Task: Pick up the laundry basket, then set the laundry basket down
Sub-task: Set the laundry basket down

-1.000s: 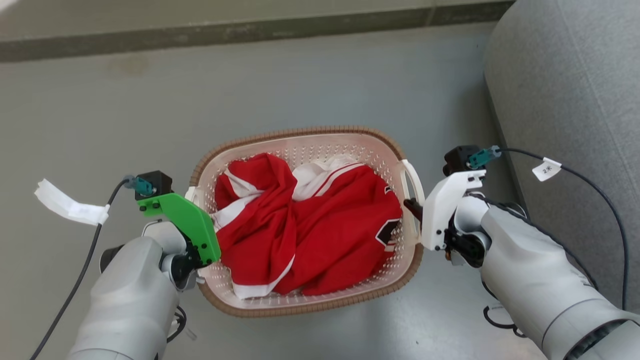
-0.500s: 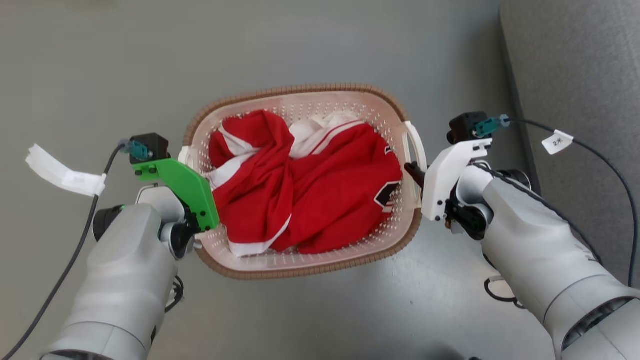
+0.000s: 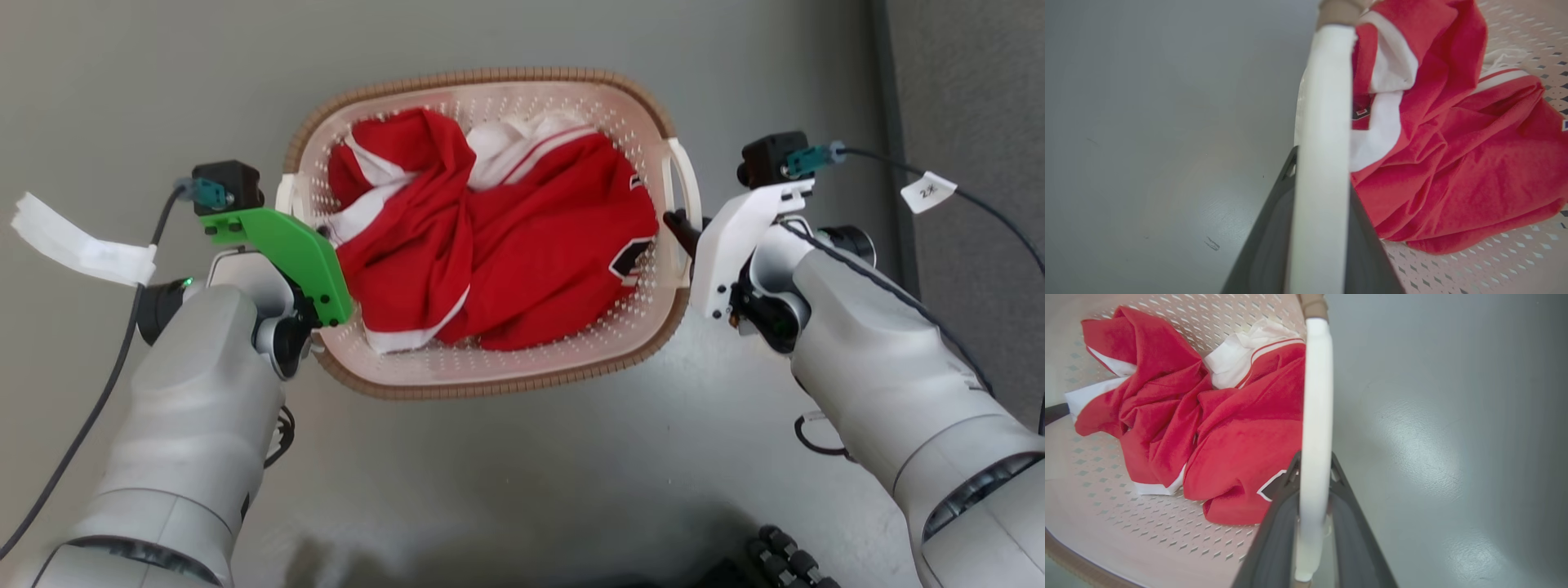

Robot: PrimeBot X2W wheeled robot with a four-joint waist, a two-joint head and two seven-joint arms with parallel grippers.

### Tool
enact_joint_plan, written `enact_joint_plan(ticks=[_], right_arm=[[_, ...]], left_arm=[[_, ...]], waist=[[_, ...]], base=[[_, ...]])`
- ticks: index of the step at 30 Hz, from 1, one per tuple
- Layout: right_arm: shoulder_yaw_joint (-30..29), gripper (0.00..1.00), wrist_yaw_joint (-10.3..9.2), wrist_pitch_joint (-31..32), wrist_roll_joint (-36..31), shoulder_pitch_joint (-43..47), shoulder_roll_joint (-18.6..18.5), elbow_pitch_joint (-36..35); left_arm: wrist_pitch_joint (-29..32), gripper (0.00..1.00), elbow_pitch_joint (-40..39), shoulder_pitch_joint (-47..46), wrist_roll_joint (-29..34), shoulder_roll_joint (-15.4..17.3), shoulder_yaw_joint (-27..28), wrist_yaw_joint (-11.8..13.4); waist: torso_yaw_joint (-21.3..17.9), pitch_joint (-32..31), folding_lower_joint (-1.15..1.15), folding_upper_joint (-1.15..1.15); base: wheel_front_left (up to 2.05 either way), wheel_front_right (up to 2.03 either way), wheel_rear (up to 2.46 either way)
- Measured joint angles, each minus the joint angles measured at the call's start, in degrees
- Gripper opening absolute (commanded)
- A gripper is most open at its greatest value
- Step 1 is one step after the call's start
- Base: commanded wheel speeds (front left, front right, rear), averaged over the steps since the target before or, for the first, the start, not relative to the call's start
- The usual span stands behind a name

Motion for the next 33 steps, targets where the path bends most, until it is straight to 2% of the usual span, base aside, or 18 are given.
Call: enact_joint_plan(ticks=[7, 20, 33], right_arm=[[0.3, 0.00, 0.00, -1.8, -0.6, -1.8, -0.1, 0.3], [0.3, 0.00, 0.08, -3.7, -0.7, -4.4, 0.2, 2.2], [0.4, 0.00, 0.09, -4.7, -0.6, -4.7, 0.6, 3.3]], left_arm=[[-2.3, 0.00, 0.4, -1.7, 0.1, -0.1, 0.4, 0.8], [-5.3, 0.00, 1.9, -4.2, 0.6, -0.5, 0.0, 1.2], [-6.3, 0.00, 3.5, -4.7, 0.6, -0.8, -0.2, 1.1]], waist=[[0.1, 5.1, 0.00, 0.00], [-0.1, 10.6, -0.01, 0.00], [-0.2, 11.9, -0.01, 0.00]], base=[[0.00, 0.00, 0.00], [0.00, 0.00, 0.00], [0.00, 0.00, 0.00]])
